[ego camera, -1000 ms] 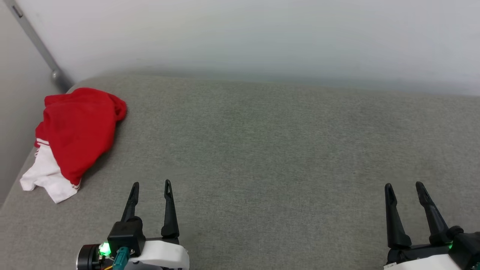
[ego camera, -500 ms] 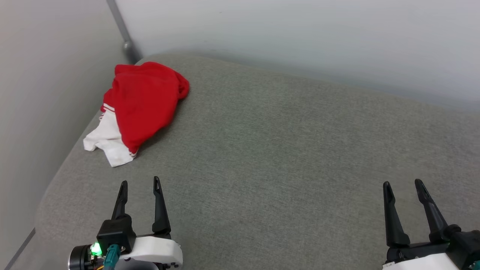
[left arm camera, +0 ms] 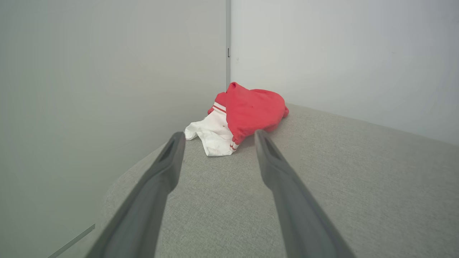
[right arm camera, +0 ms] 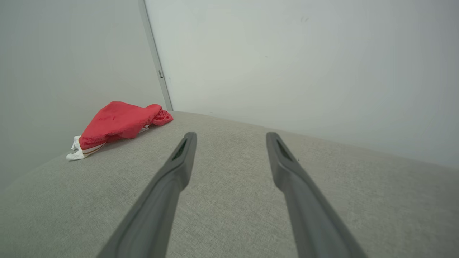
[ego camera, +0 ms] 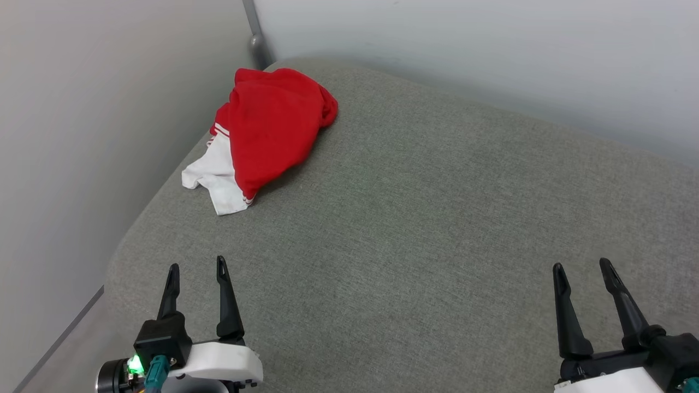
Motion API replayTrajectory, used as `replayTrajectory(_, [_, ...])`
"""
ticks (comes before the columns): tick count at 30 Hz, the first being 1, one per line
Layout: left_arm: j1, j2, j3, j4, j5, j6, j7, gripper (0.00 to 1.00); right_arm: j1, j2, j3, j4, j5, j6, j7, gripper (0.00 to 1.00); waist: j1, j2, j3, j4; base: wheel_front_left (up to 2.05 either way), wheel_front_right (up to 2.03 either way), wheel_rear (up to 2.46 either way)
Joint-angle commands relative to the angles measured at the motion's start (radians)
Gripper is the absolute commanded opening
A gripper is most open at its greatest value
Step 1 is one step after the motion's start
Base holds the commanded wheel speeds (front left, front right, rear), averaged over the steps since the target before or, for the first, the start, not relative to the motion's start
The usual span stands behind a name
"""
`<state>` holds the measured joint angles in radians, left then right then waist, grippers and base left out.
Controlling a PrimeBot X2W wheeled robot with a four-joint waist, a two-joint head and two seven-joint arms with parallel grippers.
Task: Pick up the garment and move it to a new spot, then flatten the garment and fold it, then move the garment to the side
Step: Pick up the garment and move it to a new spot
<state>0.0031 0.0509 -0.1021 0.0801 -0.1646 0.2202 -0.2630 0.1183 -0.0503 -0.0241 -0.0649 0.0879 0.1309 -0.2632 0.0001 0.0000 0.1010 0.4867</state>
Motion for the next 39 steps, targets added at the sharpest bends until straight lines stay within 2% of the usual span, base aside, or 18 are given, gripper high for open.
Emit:
replayTrajectory(1, [-0.002, -0.001, 0.0, 0.0, -0.006, 0.003, -0.003, 1.0, -0.015, 0.0, 0.0, -0.001, -0.003, 0.0, -0.002, 1.0, -0.0001, 0.0, 0.004, 0.005, 0.0, 0.0, 0.0])
replayTrajectory(7, [-0.019, -0.001, 0.008, 0.006, -0.008, -0.002, -0.003, 1.0, -0.019, 0.0, 0.003, -0.001, -0.008, 0.0, -0.002, 1.0, -0.0001, 0.0, 0.014, -0.001, 0.0, 0.0, 0.0])
replayTrajectory(12, [-0.085, 0.0, 0.06, 0.024, 0.018, -0.046, -0.003, 1.0, -0.039, 0.0, 0.002, -0.007, -0.018, 0.0, -0.002, 1.0, -0.0001, 0.0, 0.04, -0.021, 0.0, 0.0, 0.0])
replayTrajectory(16, [-0.197, 0.034, 0.118, 0.029, 0.047, -0.085, -0.003, 1.0, -0.063, 0.0, -0.003, -0.016, -0.034, 0.0, -0.002, 1.0, -0.0001, 0.0, 0.084, -0.049, 0.0, 0.0, 0.0])
replayTrajectory(24, [-0.494, 0.164, 0.23, 0.089, 0.054, -0.157, -0.003, 1.0, -0.135, 0.0, -0.017, -0.042, -0.06, 0.0, -0.002, 1.0, -0.0001, 0.0, 0.216, -0.127, 0.0, 0.0, 0.0])
replayTrajectory(30, [-0.72, 0.279, 0.254, 0.21, 0.061, -0.197, 0.006, 1.0, -0.178, 0.0, -0.038, -0.064, -0.071, 0.0, -0.002, 1.0, -0.0001, 0.0, 0.303, -0.172, 0.0, 0.0, 0.0])
replayTrajectory(34, [-0.841, 0.35, 0.241, 0.279, 0.067, -0.233, 0.084, 1.0, -0.202, 0.0, -0.061, -0.084, -0.071, 0.0, -0.002, 1.0, -0.0001, 0.0, 0.354, -0.198, 0.0, 0.0, 0.0])
replayTrajectory(39, [-0.966, 0.447, 0.215, 0.359, 0.046, -0.307, 0.241, 1.0, -0.228, 0.0, -0.071, -0.114, -0.073, 0.0, -0.002, 1.0, -0.0001, 0.0, 0.418, -0.232, 0.0, 0.0, 0.0])
